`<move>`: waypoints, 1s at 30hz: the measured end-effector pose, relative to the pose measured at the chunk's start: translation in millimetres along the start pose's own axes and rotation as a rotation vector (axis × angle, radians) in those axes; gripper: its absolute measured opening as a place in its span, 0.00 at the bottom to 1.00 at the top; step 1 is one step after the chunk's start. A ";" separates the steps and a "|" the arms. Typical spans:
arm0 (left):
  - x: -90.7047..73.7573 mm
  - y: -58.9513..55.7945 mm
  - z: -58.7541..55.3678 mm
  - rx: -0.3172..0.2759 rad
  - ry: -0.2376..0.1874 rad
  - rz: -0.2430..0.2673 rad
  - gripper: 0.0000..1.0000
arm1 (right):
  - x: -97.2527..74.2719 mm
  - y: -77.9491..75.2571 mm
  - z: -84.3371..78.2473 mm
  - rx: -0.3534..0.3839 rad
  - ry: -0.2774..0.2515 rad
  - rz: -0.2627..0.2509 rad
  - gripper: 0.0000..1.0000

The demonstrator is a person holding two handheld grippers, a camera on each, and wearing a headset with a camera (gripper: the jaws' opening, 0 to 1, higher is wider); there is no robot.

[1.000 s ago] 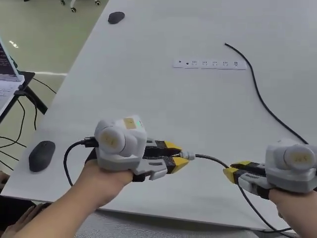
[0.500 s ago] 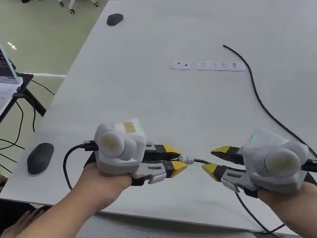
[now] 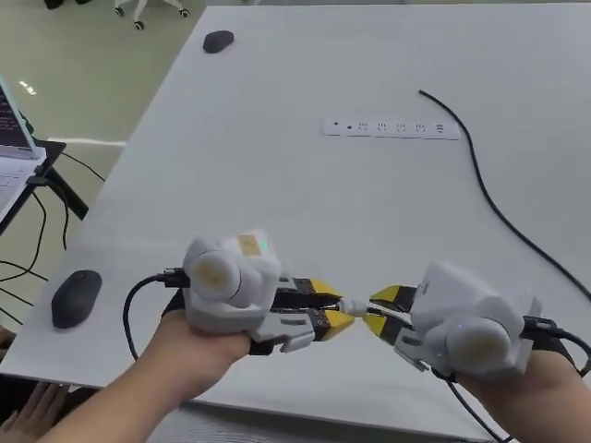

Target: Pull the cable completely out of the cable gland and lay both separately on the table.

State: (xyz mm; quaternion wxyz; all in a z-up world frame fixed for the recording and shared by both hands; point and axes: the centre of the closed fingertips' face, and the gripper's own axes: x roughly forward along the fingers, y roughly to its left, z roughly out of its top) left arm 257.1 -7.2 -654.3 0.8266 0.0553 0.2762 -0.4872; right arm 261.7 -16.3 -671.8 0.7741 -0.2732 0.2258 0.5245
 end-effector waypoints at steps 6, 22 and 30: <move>3.1 -0.6 0.9 0.005 -0.001 -0.002 0.15 | -0.7 -2.4 -3.1 0.019 0.001 -0.015 0.02; 7.9 -0.2 5.1 0.011 -0.007 0.001 0.15 | -2.7 -9.3 -9.0 0.199 -0.045 -0.023 0.01; 4.9 3.0 6.1 -0.008 -0.015 0.011 0.15 | -3.4 -15.2 -19.8 0.283 -0.036 -0.049 0.01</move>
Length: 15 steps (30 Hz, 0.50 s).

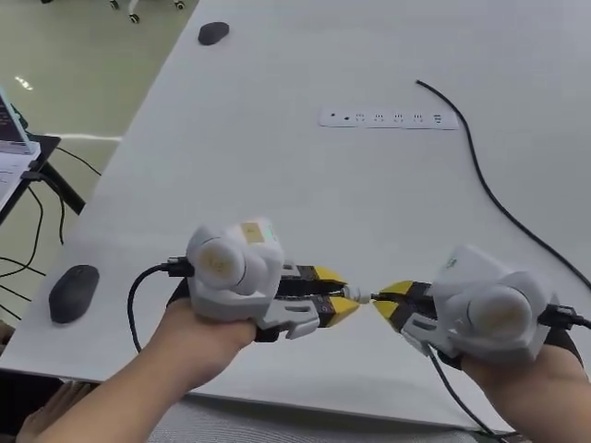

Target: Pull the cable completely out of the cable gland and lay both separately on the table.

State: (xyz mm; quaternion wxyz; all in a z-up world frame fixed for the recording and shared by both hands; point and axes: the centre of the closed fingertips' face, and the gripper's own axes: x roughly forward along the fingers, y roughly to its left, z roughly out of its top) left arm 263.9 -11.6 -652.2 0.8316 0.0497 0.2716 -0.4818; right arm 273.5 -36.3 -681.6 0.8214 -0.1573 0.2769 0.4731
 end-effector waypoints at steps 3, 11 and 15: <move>-0.9 0.4 0.2 0.004 -0.003 0.005 0.15 | -1.3 -6.4 -6.9 0.061 0.005 -0.012 0.01; -4.7 2.9 1.4 -0.003 -0.016 0.015 0.15 | -5.6 -27.9 -35.9 0.298 0.027 -0.057 0.01; -4.2 2.6 -0.3 -0.002 -0.013 0.016 0.15 | -6.1 -34.1 -50.6 0.393 0.044 -0.068 0.01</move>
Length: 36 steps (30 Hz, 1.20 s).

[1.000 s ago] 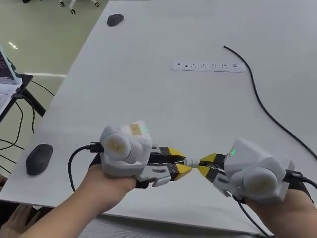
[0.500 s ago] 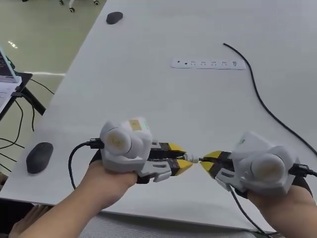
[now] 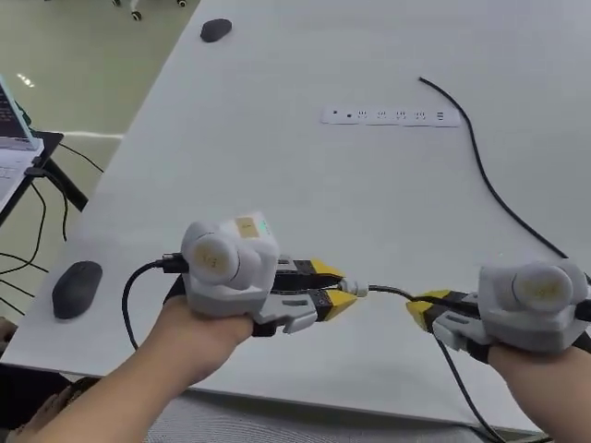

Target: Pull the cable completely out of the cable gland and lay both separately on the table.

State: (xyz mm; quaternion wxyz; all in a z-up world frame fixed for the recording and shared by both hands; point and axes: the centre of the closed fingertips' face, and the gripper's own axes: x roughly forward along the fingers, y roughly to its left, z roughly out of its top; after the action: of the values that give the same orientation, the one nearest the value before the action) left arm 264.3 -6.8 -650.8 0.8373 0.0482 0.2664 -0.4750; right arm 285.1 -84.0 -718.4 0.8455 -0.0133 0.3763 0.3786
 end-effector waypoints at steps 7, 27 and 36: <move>1.9 -0.2 -0.3 0.008 0.002 0.001 0.15 | 3.2 -12.0 -17.9 0.225 0.028 0.004 0.01; 2.1 3.0 0.3 -0.004 0.000 0.006 0.15 | 0.7 -8.2 -21.3 0.222 0.000 0.037 0.02; 3.8 2.5 2.8 -0.015 -0.006 0.004 0.15 | -4.2 -4.7 -15.4 0.151 -0.019 0.057 0.06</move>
State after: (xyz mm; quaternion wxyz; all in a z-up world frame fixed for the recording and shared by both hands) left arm 269.0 -9.3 -650.7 0.8395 0.0410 0.2674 -0.4713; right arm 276.7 -94.7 -727.9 0.8366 0.0647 0.3959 0.3731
